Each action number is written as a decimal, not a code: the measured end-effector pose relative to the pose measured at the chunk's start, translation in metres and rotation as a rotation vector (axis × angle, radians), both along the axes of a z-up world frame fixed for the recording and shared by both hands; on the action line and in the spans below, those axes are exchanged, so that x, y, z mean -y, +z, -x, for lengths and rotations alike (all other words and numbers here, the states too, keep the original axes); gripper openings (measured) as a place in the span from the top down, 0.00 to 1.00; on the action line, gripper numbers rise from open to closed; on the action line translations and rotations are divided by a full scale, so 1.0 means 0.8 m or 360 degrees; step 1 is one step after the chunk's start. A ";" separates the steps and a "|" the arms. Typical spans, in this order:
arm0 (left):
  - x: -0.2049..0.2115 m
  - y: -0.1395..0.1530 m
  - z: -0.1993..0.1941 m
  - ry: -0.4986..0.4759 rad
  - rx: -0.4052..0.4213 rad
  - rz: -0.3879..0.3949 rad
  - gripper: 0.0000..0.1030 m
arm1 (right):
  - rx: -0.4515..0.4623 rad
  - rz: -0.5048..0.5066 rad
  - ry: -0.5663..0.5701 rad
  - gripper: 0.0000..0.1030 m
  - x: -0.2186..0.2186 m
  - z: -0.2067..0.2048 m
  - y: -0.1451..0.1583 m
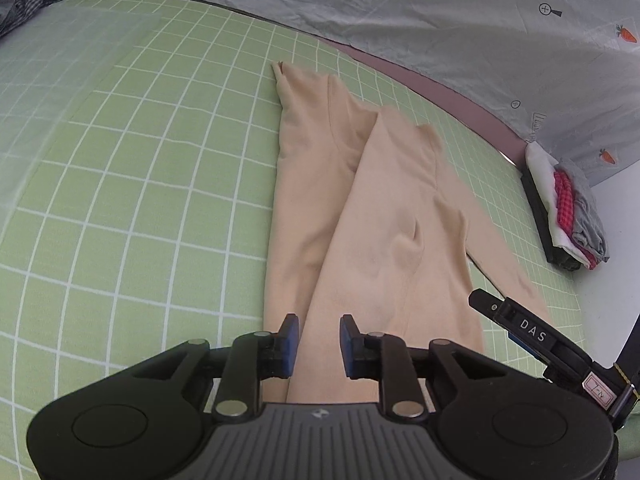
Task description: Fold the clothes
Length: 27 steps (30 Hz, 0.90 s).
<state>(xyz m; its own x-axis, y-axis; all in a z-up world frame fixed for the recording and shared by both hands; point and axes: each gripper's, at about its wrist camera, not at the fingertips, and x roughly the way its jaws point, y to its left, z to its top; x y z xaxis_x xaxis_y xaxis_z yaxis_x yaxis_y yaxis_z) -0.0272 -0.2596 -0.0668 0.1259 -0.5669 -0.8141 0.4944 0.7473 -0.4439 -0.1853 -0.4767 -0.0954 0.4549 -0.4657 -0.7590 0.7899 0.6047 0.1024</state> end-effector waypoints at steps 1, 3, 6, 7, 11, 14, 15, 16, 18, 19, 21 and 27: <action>0.008 0.000 -0.007 -0.0012 0.0013 -0.0007 0.77 | 0.0014 -0.0012 0.0020 0.19 0.004 -0.009 -0.003; 0.023 0.000 -0.021 -0.0036 0.0036 -0.0018 0.77 | 0.0043 -0.0037 0.0061 0.29 0.013 -0.028 -0.008; 0.052 -0.001 -0.047 -0.0086 0.0059 -0.0016 0.76 | 0.0090 -0.0119 0.0125 0.53 0.030 -0.053 -0.021; 0.066 -0.003 -0.056 -0.0103 0.0067 -0.0016 0.75 | 0.0100 -0.0146 0.0143 0.56 0.036 -0.062 -0.026; 0.113 -0.012 -0.089 -0.0151 0.0066 -0.0015 0.70 | 0.0115 -0.0228 0.0162 0.62 0.053 -0.088 -0.041; 0.139 -0.021 -0.101 -0.0207 0.0081 -0.0012 0.70 | 0.0112 -0.0227 0.0178 0.63 0.057 -0.101 -0.043; 0.147 -0.024 -0.103 -0.0224 0.0081 -0.0009 0.70 | 0.0106 -0.0227 0.0197 0.64 0.057 -0.105 -0.043; 0.152 -0.027 -0.105 -0.0237 0.0079 -0.0001 0.70 | 0.0101 -0.0228 0.0216 0.67 0.057 -0.110 -0.044; 0.163 -0.033 -0.108 -0.0247 0.0078 0.0022 0.70 | 0.0091 -0.0237 0.0251 0.77 0.057 -0.120 -0.045; 0.167 -0.036 -0.110 -0.0244 0.0080 0.0032 0.72 | 0.0085 -0.0238 0.0266 0.84 0.057 -0.123 -0.046; 0.171 -0.040 -0.113 -0.0229 0.0096 0.0046 0.80 | 0.0079 -0.0232 0.0297 0.94 0.054 -0.127 -0.046; 0.159 -0.060 -0.125 -0.0098 0.0073 0.0002 0.98 | 0.0061 -0.0159 0.0362 0.95 0.051 -0.126 -0.048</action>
<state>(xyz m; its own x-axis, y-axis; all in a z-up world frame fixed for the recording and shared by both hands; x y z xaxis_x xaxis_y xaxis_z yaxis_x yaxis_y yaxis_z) 0.0726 -0.3865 -0.1149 0.1279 -0.5758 -0.8075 0.5592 0.7144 -0.4207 -0.0847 -0.5172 -0.1334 0.5687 -0.2716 -0.7764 0.6289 0.7520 0.1976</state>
